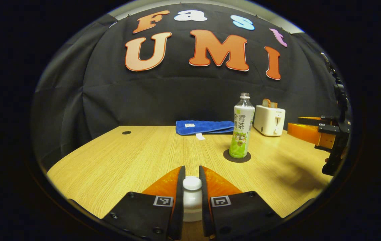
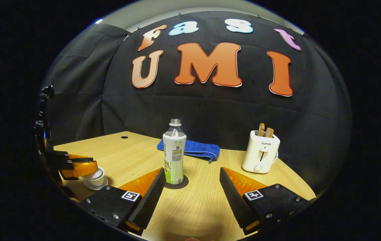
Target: Open the teacup lid with one hand, grasp the water bottle and pour water into the teacup with the other hand; after pouring, place the water bottle on the coaster and then close the teacup lid.
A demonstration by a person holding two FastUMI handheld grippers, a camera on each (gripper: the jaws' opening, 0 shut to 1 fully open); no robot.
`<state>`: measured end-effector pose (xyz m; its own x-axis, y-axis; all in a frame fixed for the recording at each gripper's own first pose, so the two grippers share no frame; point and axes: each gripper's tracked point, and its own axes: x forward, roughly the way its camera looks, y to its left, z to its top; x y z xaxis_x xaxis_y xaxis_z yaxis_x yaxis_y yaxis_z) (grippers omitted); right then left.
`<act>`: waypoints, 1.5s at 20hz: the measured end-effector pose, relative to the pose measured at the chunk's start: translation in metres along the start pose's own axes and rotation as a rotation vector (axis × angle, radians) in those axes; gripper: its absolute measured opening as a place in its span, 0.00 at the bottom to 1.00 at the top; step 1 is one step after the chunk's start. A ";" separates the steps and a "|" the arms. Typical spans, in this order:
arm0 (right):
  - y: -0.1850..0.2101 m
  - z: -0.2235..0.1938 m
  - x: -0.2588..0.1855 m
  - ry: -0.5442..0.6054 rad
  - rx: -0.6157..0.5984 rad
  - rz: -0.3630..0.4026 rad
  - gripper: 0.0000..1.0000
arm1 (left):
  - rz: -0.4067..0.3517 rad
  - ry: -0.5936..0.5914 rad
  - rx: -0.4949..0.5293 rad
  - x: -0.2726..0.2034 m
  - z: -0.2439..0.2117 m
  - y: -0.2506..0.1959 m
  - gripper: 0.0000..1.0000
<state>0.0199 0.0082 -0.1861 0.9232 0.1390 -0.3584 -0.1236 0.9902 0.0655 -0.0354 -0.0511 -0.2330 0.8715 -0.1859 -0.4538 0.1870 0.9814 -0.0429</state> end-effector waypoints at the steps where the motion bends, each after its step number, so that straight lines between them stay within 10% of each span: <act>1: 0.000 0.000 0.000 -0.001 0.003 -0.001 0.97 | 0.003 0.010 0.003 0.001 -0.004 0.000 0.27; 8: 0.004 -0.002 -0.003 -0.002 -0.004 0.007 0.97 | -0.010 0.001 0.027 0.001 -0.001 -0.004 0.34; 13: 0.007 0.008 -0.008 -0.026 -0.016 0.010 0.97 | 0.001 -0.078 0.064 -0.010 0.028 -0.006 0.82; 17: 0.016 0.014 -0.016 -0.031 -0.003 0.031 0.97 | 0.022 -0.154 0.039 -0.021 0.061 0.000 0.94; 30: 0.064 0.080 -0.052 -0.173 -0.098 0.070 0.98 | 0.079 -0.354 -0.035 -0.063 0.181 0.037 0.93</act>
<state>-0.0075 0.0633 -0.0889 0.9587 0.2111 -0.1907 -0.2169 0.9761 -0.0097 -0.0017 -0.0119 -0.0452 0.9868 -0.1082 -0.1208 0.1024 0.9933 -0.0534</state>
